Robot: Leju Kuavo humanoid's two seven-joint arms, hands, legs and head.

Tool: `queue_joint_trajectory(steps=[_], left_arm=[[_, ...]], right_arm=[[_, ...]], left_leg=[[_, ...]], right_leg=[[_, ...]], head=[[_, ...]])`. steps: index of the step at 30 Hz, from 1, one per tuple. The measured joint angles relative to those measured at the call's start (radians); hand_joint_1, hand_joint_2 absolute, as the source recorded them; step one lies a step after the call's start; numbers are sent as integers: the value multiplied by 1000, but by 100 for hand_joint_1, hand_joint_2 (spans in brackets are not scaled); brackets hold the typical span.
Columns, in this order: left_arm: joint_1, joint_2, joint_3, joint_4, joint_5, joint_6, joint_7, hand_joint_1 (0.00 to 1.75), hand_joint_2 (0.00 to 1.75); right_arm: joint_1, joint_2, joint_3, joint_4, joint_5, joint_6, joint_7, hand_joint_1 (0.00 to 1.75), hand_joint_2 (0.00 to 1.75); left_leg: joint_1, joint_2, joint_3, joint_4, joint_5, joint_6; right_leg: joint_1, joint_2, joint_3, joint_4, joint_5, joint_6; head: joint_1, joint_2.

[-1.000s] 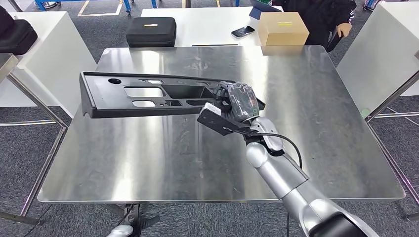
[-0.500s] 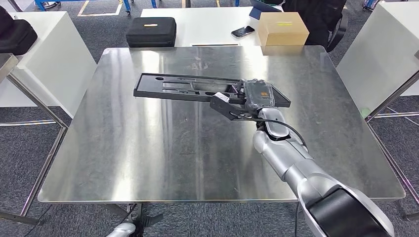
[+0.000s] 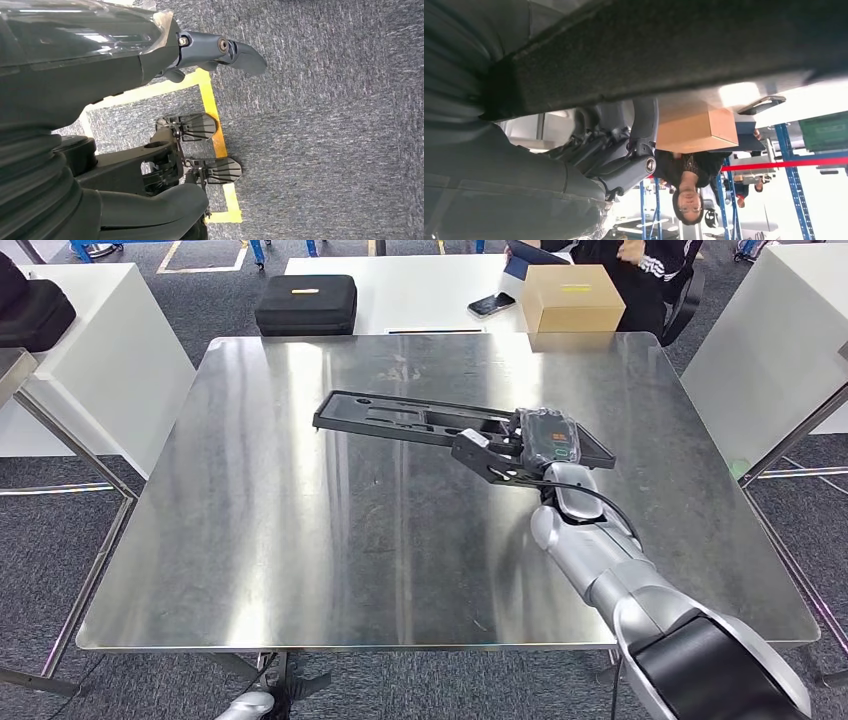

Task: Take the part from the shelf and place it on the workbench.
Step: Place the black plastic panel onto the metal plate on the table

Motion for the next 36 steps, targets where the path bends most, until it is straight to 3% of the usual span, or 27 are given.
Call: queue_joint_trajectory(steps=[7, 11, 30, 36], left_arm=[[0, 1, -2, 1, -7, 11, -5, 0, 175], [1, 1, -9, 2, -8, 18, -9, 0, 0], [7, 2, -15, 3, 3, 19, -23, 0, 0], [7, 3, -16, 3, 4, 18, -21, 0, 0]], right_arm=[[0, -1, -7, 10, 2, -1, -18, 0, 0], [0, -1, -8, 12, 6, -1, -32, 0, 0], [-2, 18, -6, 11, 32, 33, -98, 0, 0], [-4, 20, -5, 11, 16, 116, -131, 0, 0]], left_leg=[[0, 0, 0, 0, 0, 0], [0, 0, 0, 0, 0, 0], [0, 0, 0, 0, 0, 0], [0, 0, 0, 0, 0, 0]], right_leg=[[0, 0, 0, 0, 0, 0], [0, 0, 0, 0, 0, 0], [0, 0, 0, 0, 0, 0], [0, 0, 0, 0, 0, 0]], head=[[0, 0], [0, 0], [0, 0], [0, 0]])
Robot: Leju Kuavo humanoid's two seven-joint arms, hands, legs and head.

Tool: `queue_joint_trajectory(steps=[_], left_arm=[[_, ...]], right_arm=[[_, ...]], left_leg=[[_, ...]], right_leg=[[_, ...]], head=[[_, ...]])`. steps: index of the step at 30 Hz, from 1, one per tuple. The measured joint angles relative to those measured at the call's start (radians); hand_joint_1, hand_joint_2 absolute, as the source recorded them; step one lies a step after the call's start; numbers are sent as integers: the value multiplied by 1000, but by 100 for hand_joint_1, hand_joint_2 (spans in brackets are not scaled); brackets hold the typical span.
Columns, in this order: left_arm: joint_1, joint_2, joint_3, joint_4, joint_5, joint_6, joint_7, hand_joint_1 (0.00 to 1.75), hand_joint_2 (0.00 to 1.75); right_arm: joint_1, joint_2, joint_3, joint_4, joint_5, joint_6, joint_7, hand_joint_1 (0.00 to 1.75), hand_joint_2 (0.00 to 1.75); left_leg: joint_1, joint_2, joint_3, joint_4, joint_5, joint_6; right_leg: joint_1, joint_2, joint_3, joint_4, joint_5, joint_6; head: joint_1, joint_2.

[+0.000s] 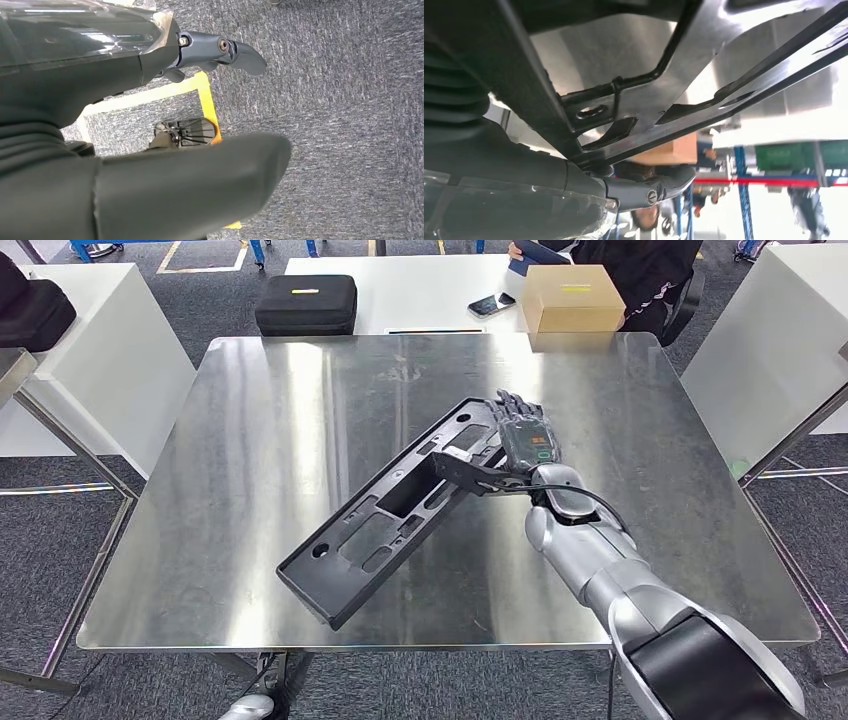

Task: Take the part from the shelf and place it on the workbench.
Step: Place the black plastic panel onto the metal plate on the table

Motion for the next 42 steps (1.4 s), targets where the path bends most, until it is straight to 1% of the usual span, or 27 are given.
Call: queue_joint_trajectory(steps=[4, 12, 31, 38, 40, 42], left_arm=[[0, 1, -1, 0, 2, 0, 0, 0, 0], [0, 1, -3, 0, 9, 3, 0, 0, 0], [2, -2, -4, 0, 11, 9, -2, 0, 0], [2, -4, -5, 0, 15, 10, -2, 0, 0], [2, -5, -5, 0, 19, 12, -2, 0, 0], [2, -5, -6, 0, 23, 15, -2, 0, 0]], right_arm=[[-2, 4, 2, -5, -6, 39, -12, 0, 175], [-2, 12, 3, -16, -13, 44, -13, 0, 175], [-1, 14, 6, -18, -17, 12, 2, 0, 175], [-1, 20, 6, -20, -26, 11, -6, 0, 175], [-1, 22, 5, -23, -45, 14, -15, 0, 87], [1, 26, -1, -31, -94, 32, -38, 0, 0]], left_leg=[[0, 0, 0, 0, 0, 0], [0, 0, 0, 0, 0, 0], [0, 0, 0, 0, 0, 0], [0, 0, 0, 0, 0, 0], [0, 0, 0, 0, 0, 0], [0, 0, 0, 0, 0, 0]], right_leg=[[0, 0, 0, 0, 0, 0], [0, 0, 0, 0, 0, 0], [0, 0, 0, 0, 0, 0], [0, 0, 0, 0, 0, 0], [0, 0, 0, 0, 0, 0], [0, 0, 0, 0, 0, 0]], head=[[0, 0], [0, 0], [0, 0], [0, 0], [0, 0], [0, 0]])
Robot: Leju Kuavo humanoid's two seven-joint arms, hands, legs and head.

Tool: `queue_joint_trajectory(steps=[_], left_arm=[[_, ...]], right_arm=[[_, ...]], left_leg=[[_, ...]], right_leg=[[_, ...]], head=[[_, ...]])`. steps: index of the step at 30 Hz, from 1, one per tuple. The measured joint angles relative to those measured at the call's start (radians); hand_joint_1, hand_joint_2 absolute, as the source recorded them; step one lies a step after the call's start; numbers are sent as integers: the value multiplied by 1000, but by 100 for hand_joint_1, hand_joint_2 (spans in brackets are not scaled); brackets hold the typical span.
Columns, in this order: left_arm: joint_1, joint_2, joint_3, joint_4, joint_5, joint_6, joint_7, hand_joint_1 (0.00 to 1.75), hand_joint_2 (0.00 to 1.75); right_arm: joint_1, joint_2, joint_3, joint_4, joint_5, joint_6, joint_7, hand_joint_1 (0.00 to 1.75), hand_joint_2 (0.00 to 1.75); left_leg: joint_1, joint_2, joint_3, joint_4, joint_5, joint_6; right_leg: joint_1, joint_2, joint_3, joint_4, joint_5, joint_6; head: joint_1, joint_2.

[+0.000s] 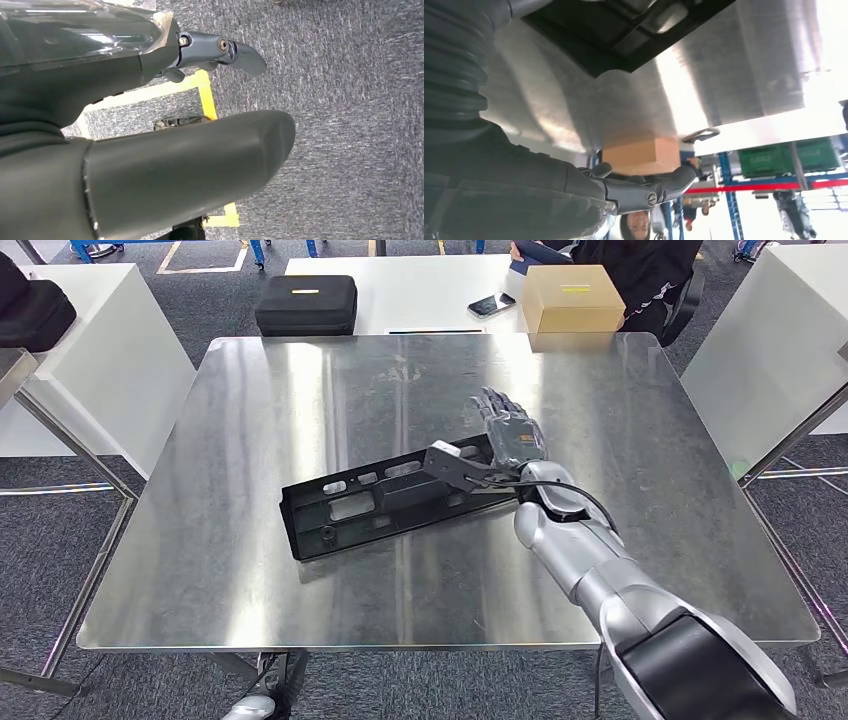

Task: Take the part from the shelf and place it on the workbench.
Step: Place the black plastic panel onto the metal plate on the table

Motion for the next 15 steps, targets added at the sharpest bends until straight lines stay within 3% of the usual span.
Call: queue_joint_trajectory(steps=[5, 11, 15], left_arm=[[0, 0, -2, 0, 14, 2, 0, 0, 0], [3, 4, -3, 0, 30, -1, -8, 0, 0], [6, 10, -3, 0, 37, -4, -14, 0, 0]], right_arm=[[28, 8, -68, -95, -289, 149, -90, 0, 0], [89, -13, -123, -326, -650, 326, -103, 0, 0], [133, -52, -129, -492, -793, 388, -109, 0, 0]], left_leg=[[0, 0, 0, 0, 0, 0], [0, 0, 0, 0, 0, 0], [0, 0, 0, 0, 0, 0]], right_leg=[[0, 0, 0, 0, 0, 0], [0, 0, 0, 0, 0, 0], [0, 0, 0, 0, 0, 0]], head=[[0, 0], [0, 0], [0, 0]])
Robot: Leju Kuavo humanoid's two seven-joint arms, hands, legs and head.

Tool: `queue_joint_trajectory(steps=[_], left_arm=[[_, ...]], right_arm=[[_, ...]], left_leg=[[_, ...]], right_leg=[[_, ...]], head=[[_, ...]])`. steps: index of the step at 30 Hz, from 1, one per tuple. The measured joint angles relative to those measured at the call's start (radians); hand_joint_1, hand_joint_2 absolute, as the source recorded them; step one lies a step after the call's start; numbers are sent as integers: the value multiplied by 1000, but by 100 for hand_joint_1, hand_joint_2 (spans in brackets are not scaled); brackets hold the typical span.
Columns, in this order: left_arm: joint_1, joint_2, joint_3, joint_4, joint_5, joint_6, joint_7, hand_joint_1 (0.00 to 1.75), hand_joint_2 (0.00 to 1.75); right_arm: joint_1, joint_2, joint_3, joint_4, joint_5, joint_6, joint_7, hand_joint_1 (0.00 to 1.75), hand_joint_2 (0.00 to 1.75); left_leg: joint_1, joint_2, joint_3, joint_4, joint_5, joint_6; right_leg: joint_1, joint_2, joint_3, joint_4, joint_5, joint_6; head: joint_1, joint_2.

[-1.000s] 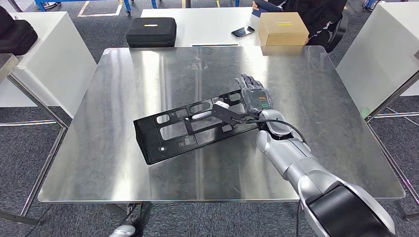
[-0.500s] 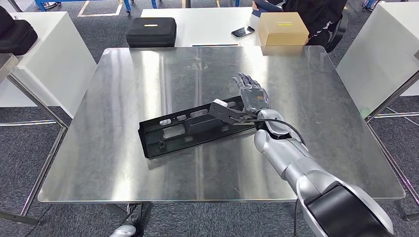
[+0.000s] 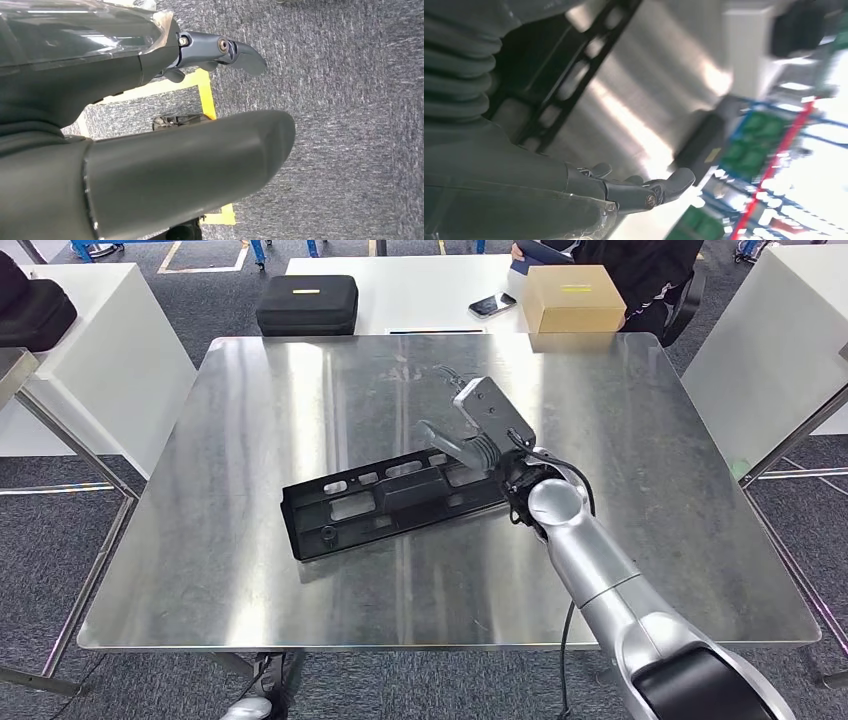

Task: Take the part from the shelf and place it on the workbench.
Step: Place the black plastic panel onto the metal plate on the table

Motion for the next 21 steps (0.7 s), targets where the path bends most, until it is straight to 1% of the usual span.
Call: queue_joint_trajectory(steps=[4, 8, 11, 12, 14, 15, 16, 17, 18, 19, 20, 21], left_arm=[[2, 5, 0, 0, 5, 3, -1, 0, 0], [7, 11, 0, 0, 17, 10, -2, 0, 0], [12, 15, 0, 0, 25, 10, -4, 0, 0], [13, 17, 0, 0, 27, 10, -5, 0, 0], [15, 21, 0, 0, 36, 10, -11, 0, 0], [16, 23, 0, 0, 40, 9, -14, 0, 0], [17, 23, 0, 0, 42, 9, -17, 0, 0], [17, 24, 0, 0, 44, 8, -20, 0, 0], [18, 24, 0, 0, 44, 7, -21, 0, 0], [19, 24, 0, 0, 45, 7, -22, 0, 0], [20, 25, 0, 0, 46, 7, -22, 0, 0], [23, 25, 0, 0, 46, 7, -22, 0, 0]], right_arm=[[29, -31, -1, -118, -101, 50, 0, 0, 0], [72, -64, -4, -250, -287, 129, 1, 0, 0], [97, -86, -5, -333, -341, 147, 4, 0, 0], [106, -92, -5, -356, -352, 151, 5, 0, 0], [122, -102, -6, -401, -381, 157, 0, 0, 0], [130, -106, -8, -422, -396, 160, -3, 0, 0], [137, -111, -12, -444, -409, 161, -8, 0, 0], [144, -116, -16, -465, -419, 163, -12, 0, 0], [149, -121, -20, -485, -425, 163, -14, 0, 0], [157, -127, -23, -502, -428, 163, -16, 0, 0], [167, -132, -24, -517, -430, 162, -18, 0, 0], [179, -136, -25, -531, -430, 160, -19, 0, 0]], left_leg=[[0, 0, 0, 0, -1, 1], [0, 0, 0, 0, -1, 1], [0, 0, 0, 0, -1, 0], [-1, 0, 0, 2, -3, 2], [-2, 0, -2, 4, -4, 10], [-2, 0, 0, 1, 0, 16], [2, 3, 9, -11, 10, 20], [6, 5, 19, -26, 20, 25], [11, 7, 28, -39, 30, 29], [15, 10, 36, -49, 35, 30], [16, 9, 36, -51, 36, 31], [17, 11, 35, -49, 36, 30]], right_leg=[[0, 0, 0, 0, 0, 0], [0, 0, 0, 0, 0, 0], [0, 0, 0, 0, 0, 0], [-3, 0, 0, -2, 1, 1], [-7, 1, 2, -7, 4, 6], [-7, 2, 4, -11, 8, 11], [-4, 2, 4, -12, 8, 15], [0, 2, 1, -5, 1, 17], [3, 2, -12, 22, -14, 18], [1, 1, -35, 72, -39, 16], [-2, 1, -63, 135, -64, 15], [-7, 0, -91, 198, -84, 18]], head=[[0, 0], [0, 0], [0, 0], [0, 0], [-1, 0], [-1, 0], [-1, 0], [0, 0], [2, 0], [4, 0], [7, 0], [8, 0]])
